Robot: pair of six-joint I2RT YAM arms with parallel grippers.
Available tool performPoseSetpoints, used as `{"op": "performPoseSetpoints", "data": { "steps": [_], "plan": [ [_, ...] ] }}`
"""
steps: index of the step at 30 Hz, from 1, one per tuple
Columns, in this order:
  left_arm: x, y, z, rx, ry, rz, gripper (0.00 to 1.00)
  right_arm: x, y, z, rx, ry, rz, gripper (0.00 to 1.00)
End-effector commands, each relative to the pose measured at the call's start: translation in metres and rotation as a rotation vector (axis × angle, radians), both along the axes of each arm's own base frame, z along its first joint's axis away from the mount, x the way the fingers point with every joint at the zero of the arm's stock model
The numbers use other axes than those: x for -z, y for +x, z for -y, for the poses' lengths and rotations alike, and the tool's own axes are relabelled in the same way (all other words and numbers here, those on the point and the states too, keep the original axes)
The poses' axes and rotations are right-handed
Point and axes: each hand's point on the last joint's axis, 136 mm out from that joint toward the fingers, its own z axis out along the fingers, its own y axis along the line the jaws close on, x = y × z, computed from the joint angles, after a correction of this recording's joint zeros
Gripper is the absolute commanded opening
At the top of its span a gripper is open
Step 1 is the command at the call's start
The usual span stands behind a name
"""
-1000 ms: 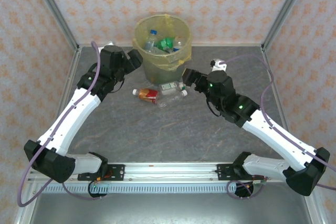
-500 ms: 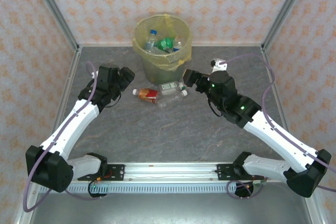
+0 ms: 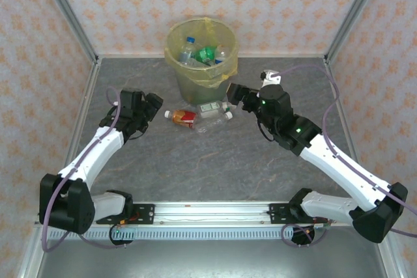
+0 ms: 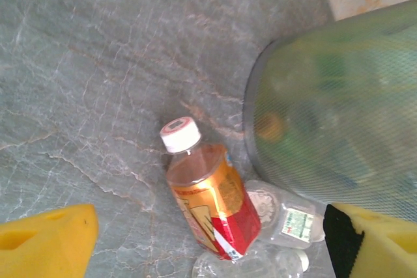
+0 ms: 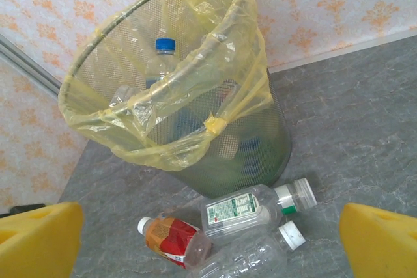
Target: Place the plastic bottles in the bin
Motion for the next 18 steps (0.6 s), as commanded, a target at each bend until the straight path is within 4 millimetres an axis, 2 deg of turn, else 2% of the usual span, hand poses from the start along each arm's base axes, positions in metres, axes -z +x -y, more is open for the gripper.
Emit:
{"op": "performPoseSetpoints", "data": {
  "steps": [1, 9, 12, 18],
  "plan": [
    [0.014, 0.004, 0.009, 0.03, -0.039, -0.011, 0.88, -0.008, 0.005, 0.0, 0.005, 0.01, 0.021, 1.0],
    [0.047, 0.023, 0.014, 0.057, -0.087, -0.024, 0.83, -0.003, -0.001, 0.005, 0.015, 0.042, 0.013, 1.0],
    [0.056, 0.034, 0.009, 0.035, -0.114, -0.002, 0.8, -0.005, -0.002, 0.008, 0.024, 0.034, 0.015, 1.0],
    [0.067, 0.056, 0.015, 0.059, -0.162, 0.016, 0.78, -0.007, -0.004, 0.012, 0.033, 0.026, 0.016, 1.0]
  ]
}}
